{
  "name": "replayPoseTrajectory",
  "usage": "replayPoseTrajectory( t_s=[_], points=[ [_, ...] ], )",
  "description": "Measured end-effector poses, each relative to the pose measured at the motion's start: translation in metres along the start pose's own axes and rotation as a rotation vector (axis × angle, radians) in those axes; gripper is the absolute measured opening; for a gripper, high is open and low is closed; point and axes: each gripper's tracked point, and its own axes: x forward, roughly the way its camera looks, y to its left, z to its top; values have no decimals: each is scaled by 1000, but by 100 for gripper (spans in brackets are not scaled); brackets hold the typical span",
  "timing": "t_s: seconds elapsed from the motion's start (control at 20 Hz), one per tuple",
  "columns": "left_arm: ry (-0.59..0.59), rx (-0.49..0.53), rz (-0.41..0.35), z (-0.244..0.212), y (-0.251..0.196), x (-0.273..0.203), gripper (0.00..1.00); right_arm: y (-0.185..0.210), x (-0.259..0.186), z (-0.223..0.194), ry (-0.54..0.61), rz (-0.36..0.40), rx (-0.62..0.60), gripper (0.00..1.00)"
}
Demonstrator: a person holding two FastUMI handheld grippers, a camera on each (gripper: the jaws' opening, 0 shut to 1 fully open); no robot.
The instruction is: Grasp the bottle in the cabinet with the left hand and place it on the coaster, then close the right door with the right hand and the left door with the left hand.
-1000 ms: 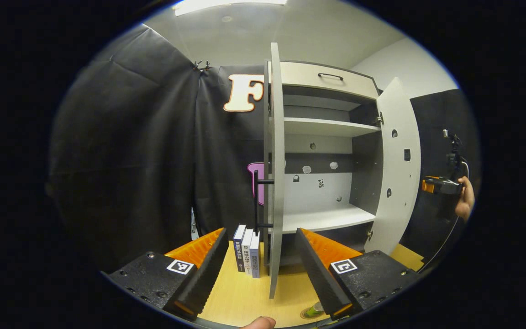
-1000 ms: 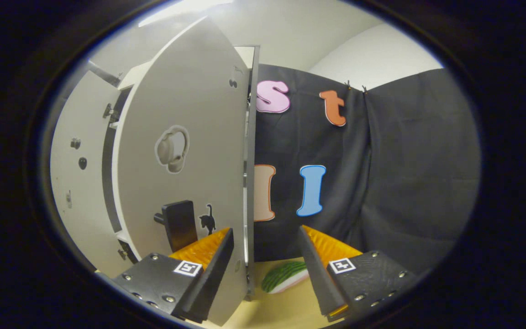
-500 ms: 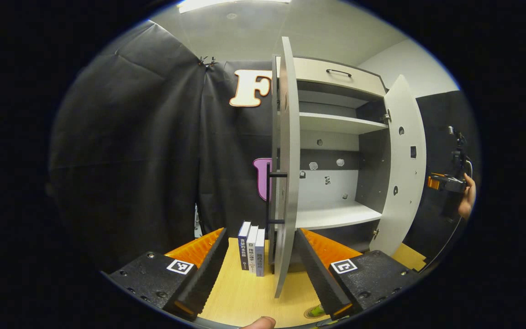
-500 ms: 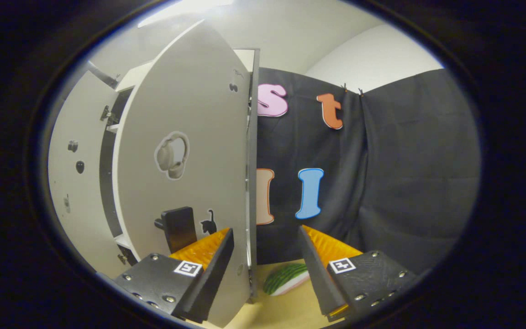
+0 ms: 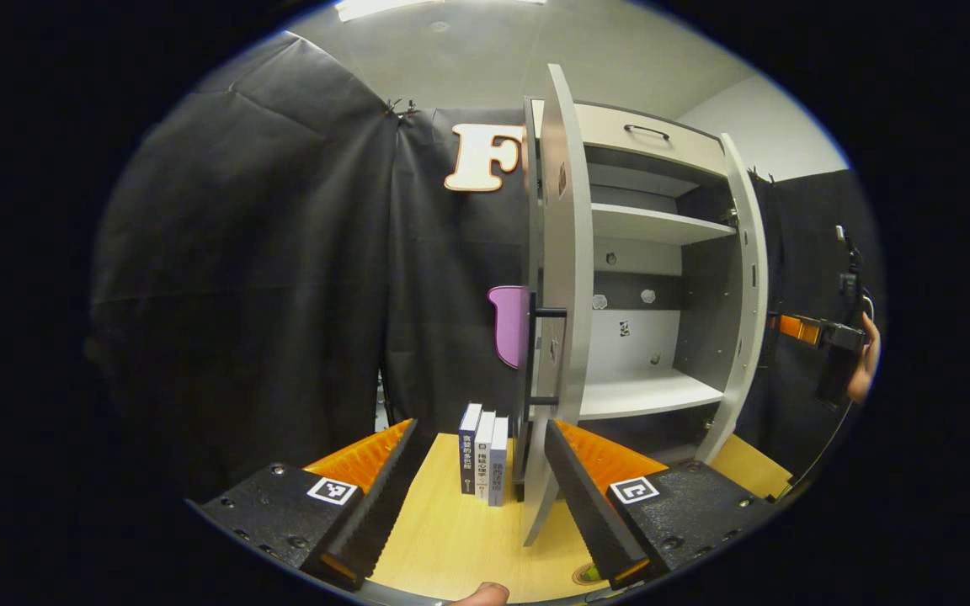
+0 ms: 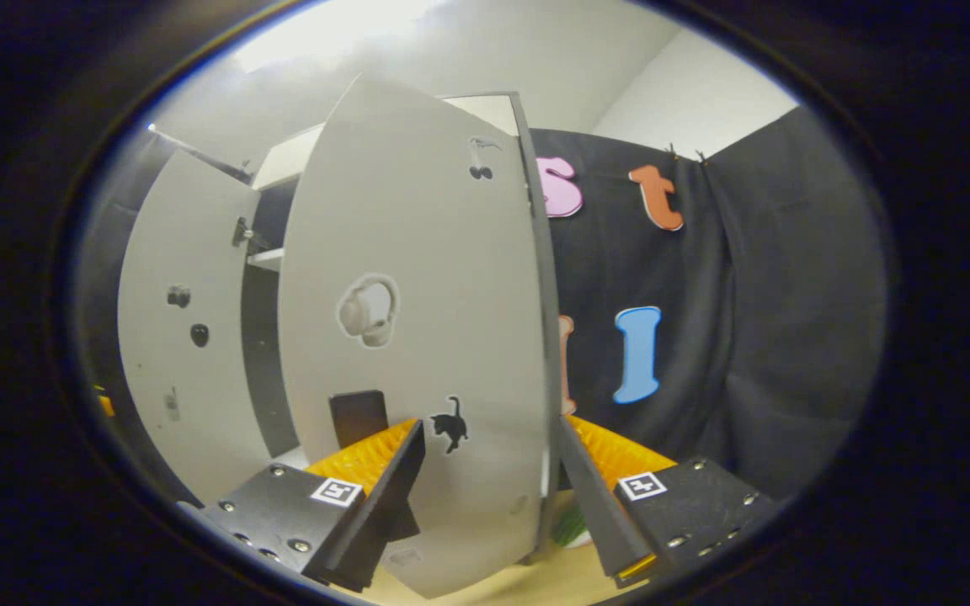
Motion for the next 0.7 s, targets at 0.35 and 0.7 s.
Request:
replayPoseTrajectory(
  t_s=[0.35, 0.7],
  points=[
    [13, 13, 45, -7, 17, 1, 92, 20, -1, -8, -3, 20, -89, 95],
    [-32, 51, 97, 18, 56, 26, 95, 62, -28, -9, -73, 121, -167, 95]
  ],
)
